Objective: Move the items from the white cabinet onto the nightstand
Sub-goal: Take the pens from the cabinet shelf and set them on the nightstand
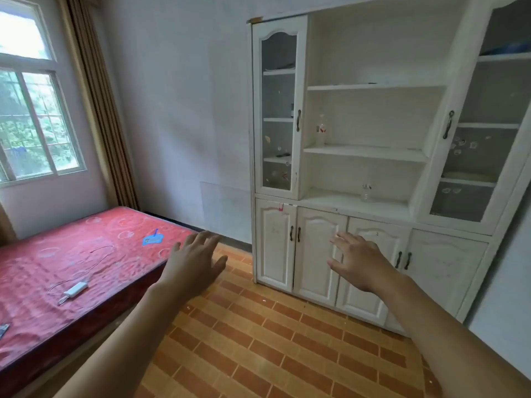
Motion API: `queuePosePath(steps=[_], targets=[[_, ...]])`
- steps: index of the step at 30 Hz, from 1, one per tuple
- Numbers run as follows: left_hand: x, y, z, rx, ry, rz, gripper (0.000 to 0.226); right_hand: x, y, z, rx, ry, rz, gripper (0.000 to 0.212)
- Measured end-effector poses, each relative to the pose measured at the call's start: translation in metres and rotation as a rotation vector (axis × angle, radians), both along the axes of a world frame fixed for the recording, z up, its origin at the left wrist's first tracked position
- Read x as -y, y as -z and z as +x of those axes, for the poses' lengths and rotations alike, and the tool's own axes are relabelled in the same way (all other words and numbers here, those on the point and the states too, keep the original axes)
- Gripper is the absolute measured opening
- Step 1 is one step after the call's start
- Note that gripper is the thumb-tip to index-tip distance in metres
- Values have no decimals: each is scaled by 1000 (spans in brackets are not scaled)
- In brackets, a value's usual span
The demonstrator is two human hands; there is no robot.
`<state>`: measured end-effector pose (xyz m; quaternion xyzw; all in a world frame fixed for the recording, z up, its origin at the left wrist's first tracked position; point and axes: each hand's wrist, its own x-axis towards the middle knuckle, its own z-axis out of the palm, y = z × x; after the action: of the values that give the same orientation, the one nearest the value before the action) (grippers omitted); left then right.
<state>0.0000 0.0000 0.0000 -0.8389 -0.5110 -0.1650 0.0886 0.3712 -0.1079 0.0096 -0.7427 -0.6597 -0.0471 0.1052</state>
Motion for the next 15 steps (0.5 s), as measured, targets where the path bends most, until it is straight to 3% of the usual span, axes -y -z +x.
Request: queuePosePath(steps=[15], targets=[[-153, 7, 135, 23, -15, -7, 70, -174, 10, 131, 4, -98, 17, 67]])
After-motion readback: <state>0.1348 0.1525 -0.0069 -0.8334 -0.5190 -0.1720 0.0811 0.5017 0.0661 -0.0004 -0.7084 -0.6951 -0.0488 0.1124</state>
